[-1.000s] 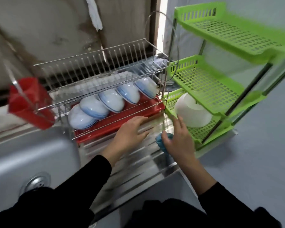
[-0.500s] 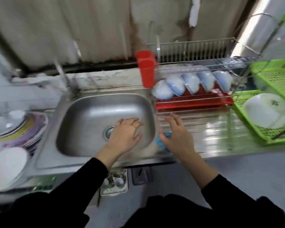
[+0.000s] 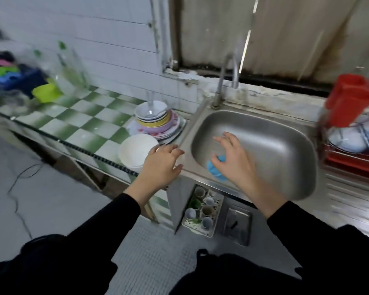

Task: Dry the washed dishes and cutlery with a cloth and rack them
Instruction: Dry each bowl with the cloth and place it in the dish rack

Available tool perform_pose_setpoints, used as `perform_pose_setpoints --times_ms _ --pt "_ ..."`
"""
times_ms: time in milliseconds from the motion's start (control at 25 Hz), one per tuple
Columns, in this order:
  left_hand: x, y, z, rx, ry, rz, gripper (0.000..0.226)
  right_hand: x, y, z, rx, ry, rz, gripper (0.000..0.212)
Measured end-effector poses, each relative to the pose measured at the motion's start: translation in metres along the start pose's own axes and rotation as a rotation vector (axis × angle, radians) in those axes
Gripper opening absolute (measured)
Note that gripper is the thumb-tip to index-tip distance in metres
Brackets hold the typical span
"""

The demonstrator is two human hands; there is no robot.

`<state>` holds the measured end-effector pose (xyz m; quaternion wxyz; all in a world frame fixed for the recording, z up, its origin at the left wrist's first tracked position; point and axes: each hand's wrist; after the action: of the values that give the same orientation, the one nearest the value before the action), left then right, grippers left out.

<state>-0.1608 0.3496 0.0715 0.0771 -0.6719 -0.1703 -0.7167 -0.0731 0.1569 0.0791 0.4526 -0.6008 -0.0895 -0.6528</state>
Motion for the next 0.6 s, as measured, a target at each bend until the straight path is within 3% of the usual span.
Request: perform_pose_setpoints --times_ms 320,600 --pt "-0.009 -0.089 0.032 0.238 -0.036 -0.017 0.047 -0.055 -0.031 0.111 0.211 -0.244 -0.030 0.058" --pt "-0.025 -0.133 0.092 0.367 -0.058 0.007 0.057 -0.103 -0.034 0.221 0.487 -0.583 -0.168 0.082"
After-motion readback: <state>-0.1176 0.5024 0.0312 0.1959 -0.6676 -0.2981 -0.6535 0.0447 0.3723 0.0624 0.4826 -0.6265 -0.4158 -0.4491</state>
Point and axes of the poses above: each hand's wrist, its own z-axis towards the middle knuckle, its own x-axis out of the back of the hand, y = z × x, and after that the axes turned 14 degrees about x, right-handed
